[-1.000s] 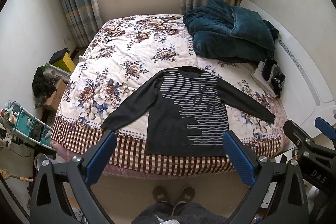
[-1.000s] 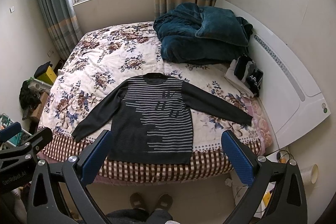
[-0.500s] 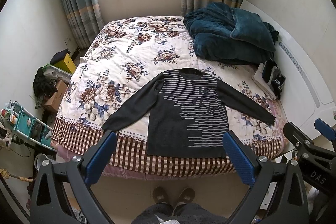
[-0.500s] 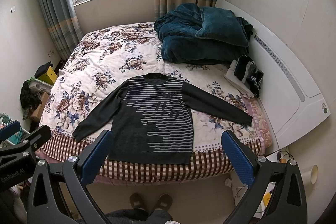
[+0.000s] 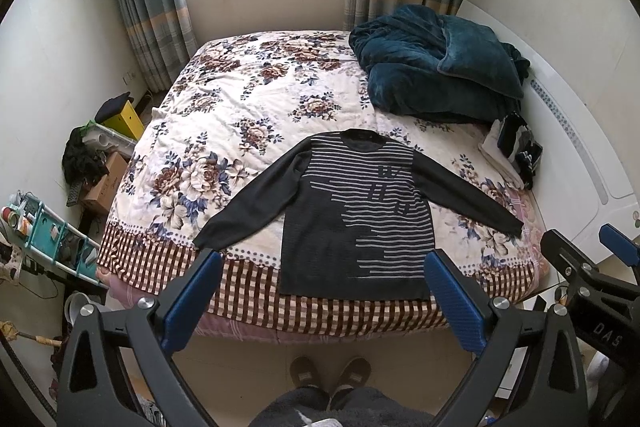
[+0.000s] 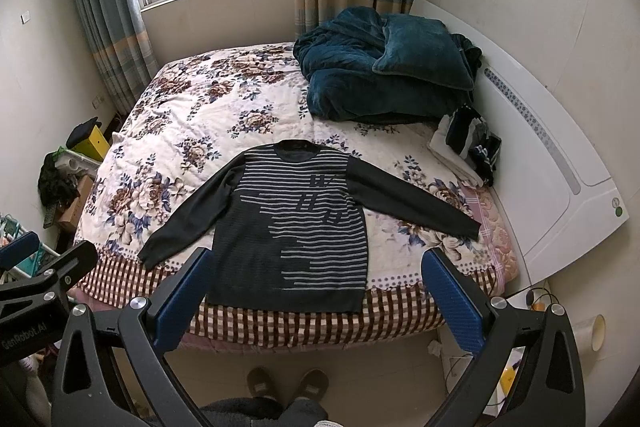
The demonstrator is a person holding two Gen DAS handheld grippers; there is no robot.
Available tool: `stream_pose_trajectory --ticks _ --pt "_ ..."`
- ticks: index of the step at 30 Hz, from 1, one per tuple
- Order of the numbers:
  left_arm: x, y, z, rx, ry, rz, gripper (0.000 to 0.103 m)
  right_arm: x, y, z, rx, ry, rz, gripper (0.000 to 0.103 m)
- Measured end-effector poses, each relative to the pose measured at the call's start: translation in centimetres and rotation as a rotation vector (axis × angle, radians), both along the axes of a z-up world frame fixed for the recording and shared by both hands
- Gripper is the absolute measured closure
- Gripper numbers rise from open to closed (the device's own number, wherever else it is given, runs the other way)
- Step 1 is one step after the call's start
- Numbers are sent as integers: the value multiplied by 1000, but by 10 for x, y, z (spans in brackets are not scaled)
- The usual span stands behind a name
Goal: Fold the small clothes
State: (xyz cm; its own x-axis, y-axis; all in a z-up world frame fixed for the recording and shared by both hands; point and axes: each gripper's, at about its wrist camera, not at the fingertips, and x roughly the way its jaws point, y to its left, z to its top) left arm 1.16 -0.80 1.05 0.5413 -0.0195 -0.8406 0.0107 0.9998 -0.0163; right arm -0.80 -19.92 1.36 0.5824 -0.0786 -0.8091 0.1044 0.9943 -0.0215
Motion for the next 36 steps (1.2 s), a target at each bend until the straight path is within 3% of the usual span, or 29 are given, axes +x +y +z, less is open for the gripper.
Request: stream_pose_trajectory --ticks 6,14,23,31,36 --pt "0 2 2 -3 0 1 0 7 -4 7 5 15 -4 0" --pt "8 10 -6 -16 13 -15 0 5 -1 -5 2 26 -14 0" --pt "65 9 -31 17 -13 -64 0 41 -12 -35 33 29 -119 0" --pt "161 -52 -100 82 -12 -93 0 127 -110 -112 47 47 -346 0" --pt "224 -120 -176 130 78 -96 0 188 -227 -199 128 101 -475 0"
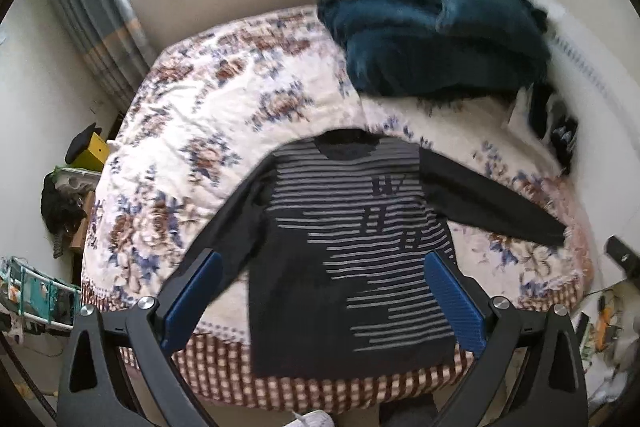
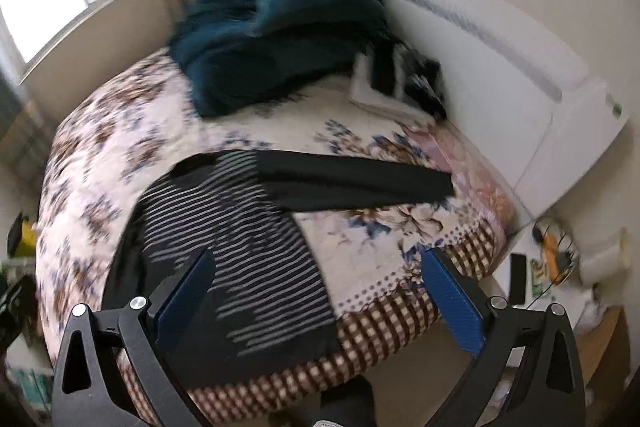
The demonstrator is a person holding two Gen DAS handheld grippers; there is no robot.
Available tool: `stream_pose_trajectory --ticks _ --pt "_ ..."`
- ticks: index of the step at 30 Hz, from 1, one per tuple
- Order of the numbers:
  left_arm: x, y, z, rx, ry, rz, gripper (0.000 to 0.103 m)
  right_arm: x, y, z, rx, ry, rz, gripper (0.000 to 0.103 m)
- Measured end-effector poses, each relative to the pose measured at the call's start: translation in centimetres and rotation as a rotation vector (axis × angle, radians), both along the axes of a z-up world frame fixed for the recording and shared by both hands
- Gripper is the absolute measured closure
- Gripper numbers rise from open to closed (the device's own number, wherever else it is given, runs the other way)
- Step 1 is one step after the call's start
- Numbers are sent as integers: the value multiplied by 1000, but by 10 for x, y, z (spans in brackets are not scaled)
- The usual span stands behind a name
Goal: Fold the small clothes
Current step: 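Reach the right tool to a sweater sleeve cuff and grasp it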
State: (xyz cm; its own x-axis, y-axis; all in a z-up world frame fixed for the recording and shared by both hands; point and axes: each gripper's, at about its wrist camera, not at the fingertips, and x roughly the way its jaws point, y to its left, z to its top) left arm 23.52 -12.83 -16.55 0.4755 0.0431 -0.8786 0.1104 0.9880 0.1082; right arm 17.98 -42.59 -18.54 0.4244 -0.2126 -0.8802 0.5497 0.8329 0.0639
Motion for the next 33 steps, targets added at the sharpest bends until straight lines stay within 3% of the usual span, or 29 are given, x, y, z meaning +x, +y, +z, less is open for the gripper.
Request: stream_pose_trajectory --ticks 3,9,13,18,21,23,25,27,31,32,33 --pt "29 -40 -46 37 43 1 0 29 -85 -65 80 27 -73 0" --pt "85 -125 -177 72 190 -10 0 61 -251 -219 180 108 -236 0" --pt "105 -159 -266 129 264 -19 0 52 -332 -309 264 130 -398 0" --pt "132 -167 -345 212 320 20 0 20 -399 -406 417 68 -606 0" --pt "149 -165 -368 230 342 54 0 8 -415 -443 496 -16 -677 1" --pt "159 -158 -379 228 354 83 0 5 -423 -458 498 -65 -717 9" --pt "170 -152 -388 218 372 106 0 6 -431 -470 491 -121 -749 27" --pt "180 -147 -397 207 384 129 0 9 -439 -480 497 -173 -782 29" --pt "190 -128 -415 93 421 182 0 21 -449 -483 511 -261 -816 33" --pt "190 -123 -418 63 423 188 0 25 -449 -481 509 -267 -816 39" --pt "191 -119 -420 38 419 193 0 31 -451 -481 507 -259 -812 54"
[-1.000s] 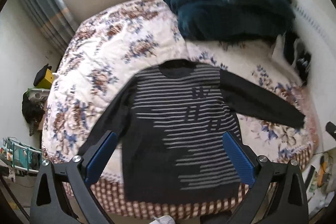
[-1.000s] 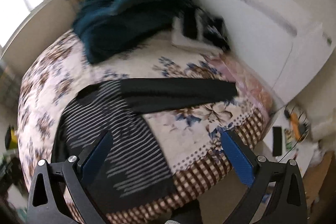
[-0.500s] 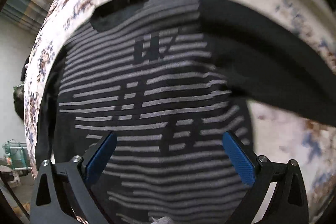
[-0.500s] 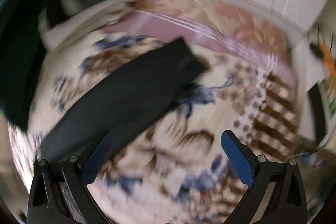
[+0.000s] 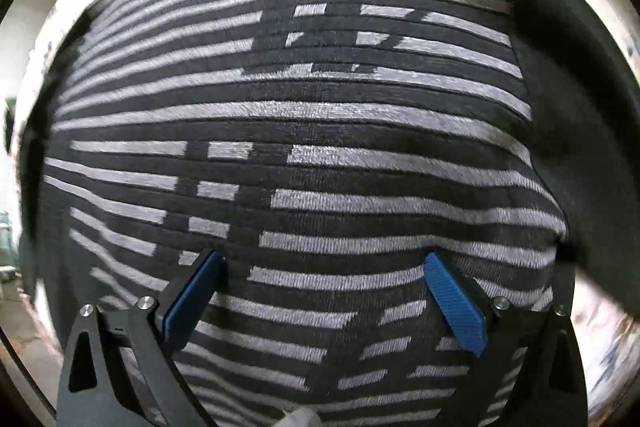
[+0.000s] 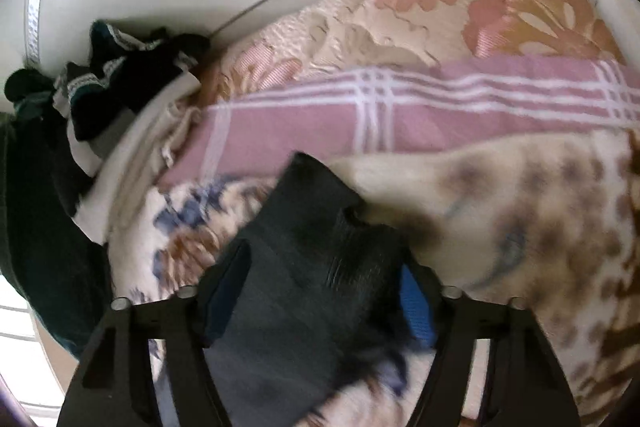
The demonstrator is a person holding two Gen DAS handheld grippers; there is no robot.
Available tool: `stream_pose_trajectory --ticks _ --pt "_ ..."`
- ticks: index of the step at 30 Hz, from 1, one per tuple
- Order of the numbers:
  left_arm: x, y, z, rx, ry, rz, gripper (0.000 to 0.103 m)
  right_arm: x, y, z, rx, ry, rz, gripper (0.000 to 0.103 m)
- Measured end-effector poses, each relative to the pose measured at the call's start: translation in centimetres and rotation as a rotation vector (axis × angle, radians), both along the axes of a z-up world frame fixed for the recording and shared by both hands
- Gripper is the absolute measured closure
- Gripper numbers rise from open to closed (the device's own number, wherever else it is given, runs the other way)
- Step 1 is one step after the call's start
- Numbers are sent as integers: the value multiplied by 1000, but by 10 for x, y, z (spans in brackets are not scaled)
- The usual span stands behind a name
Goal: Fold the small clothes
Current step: 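Reach the right tool to a sweater sleeve cuff and grasp it, then fold the held sleeve across the sweater body with the right tool, release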
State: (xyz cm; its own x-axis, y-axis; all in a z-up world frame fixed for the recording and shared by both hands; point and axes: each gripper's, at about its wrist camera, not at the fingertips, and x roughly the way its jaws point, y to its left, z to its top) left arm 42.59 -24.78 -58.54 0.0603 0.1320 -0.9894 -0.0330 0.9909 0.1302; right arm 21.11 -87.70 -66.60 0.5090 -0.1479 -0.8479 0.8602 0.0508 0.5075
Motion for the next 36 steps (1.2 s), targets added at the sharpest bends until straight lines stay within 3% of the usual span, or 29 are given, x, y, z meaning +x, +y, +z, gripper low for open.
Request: stream_pose_trajectory --ticks 1,3,7,11,15,20,25,30,32,36 --pt "0 5 -1 -28 -11 15 0 3 -2 1 -4 7 6 69" --pt "-3 12 -2 -63 -31 26 0 12 -3 5 -21 48 12 88" --pt "-9 25 -1 -96 -53 15 0 25 6 35 -75 45 39 92" --pt "-10 37 9 -105 -60 25 0 65 41 90 -150 -8 178 93" --pt "-11 75 28 -69 -109 68 0 132 116 153 -207 -104 417 94" --pt "-22 160 66 -52 -180 184 0 216 250 192 -174 -205 723 94" --pt "-43 276 90 23 -222 322 0 280 417 179 -109 -225 992 94" --pt "-69 370 82 71 -185 445 0 322 603 138 -74 -170 1217 94" --pt "-77 393 78 88 -163 476 0 329 672 116 -82 -132 1298 94" --pt "-101 433 72 90 -150 538 0 325 766 75 -87 -51 1413 94"
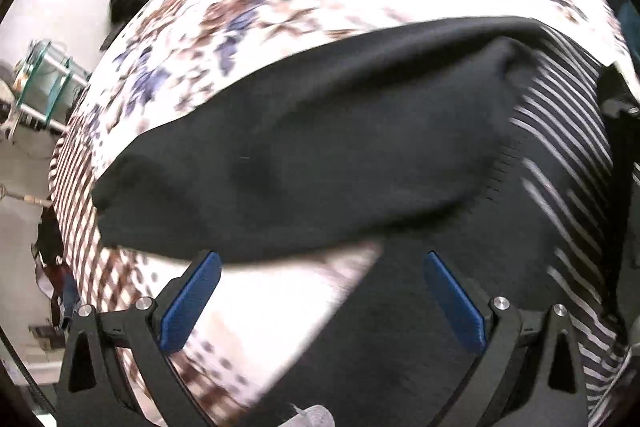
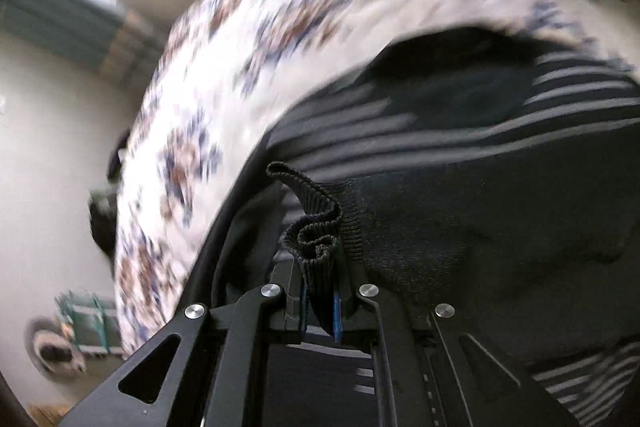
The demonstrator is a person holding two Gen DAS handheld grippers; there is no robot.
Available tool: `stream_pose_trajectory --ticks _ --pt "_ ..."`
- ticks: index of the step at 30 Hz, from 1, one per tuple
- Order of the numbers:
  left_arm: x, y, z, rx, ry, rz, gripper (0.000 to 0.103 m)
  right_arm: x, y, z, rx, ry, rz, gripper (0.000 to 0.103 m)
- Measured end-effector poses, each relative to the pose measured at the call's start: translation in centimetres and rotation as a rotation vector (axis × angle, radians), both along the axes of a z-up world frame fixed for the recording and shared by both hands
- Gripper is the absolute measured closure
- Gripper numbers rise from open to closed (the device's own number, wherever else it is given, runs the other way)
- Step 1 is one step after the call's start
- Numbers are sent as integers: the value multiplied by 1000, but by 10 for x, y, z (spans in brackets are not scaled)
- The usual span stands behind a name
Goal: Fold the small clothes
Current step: 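Fold the held sleeve across the sweater body with the right tool, release, then grasp the other sleeve cuff with the left tool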
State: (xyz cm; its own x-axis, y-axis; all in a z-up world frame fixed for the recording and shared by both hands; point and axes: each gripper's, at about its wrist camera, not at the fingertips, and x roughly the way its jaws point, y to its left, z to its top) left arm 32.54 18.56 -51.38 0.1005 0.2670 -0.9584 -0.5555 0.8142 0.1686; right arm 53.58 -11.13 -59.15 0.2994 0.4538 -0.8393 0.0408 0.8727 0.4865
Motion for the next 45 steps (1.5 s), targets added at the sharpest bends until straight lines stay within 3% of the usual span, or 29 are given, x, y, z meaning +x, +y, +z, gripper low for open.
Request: stream_pose_trajectory --ticks 7,9,11,12,13,17,18,20,22,24,29,31,34,36,37,38,40,45 --pt "-2 38 -6 -35 -29 69 0 16 71 -44 -68 55 100 94" --pt "-2 46 -5 -46 -37 87 0 21 76 -54 -67 94 146 90" --pt "-7 54 -3 -43 -46 108 0 25 63 -54 39 157 143 71" --pt "-14 59 -3 -48 -53 124 0 23 47 -48 99 178 113 48" --pt "-19 62 -3 -53 -54 138 0 21 30 -39 130 172 76 36" --pt "-51 82 -8 -105 -39 240 0 7 -32 -9 71 143 -38 34" --pt "-61 89 -11 -134 -39 282 0 2 -47 -6 22 137 -60 34" --pt "-83 106 -17 -216 -59 385 0 -7 -73 -7 -226 142 -103 34" --pt "-106 126 -26 -288 -105 510 0 -13 -98 -15 -400 144 -133 34" --pt "-125 144 -38 -355 -137 627 0 -17 -123 -33 -490 188 -164 34" --pt "-166 184 -65 -527 -337 947 0 -28 -158 -60 -440 276 -243 34" --pt "-180 195 -71 -566 -430 1072 0 -34 -165 -59 -423 274 -266 34" --pt "-194 209 -74 -558 -512 1203 2 -41 -168 -55 -406 265 -263 34" --pt "-198 213 -68 -493 -536 1239 15 -47 -171 -53 -391 265 -253 34" --pt "-197 216 -66 -454 -525 1241 38 -48 -172 -52 -392 268 -245 34" --pt "-198 219 -64 -420 -511 1237 69 -50 -170 -52 -392 268 -239 34" --pt "-197 224 -60 -375 -505 1195 96 -56 -171 -51 -378 267 -232 34" --pt "-202 242 -27 -255 -591 1080 97 -65 -175 -49 -382 260 -212 34"
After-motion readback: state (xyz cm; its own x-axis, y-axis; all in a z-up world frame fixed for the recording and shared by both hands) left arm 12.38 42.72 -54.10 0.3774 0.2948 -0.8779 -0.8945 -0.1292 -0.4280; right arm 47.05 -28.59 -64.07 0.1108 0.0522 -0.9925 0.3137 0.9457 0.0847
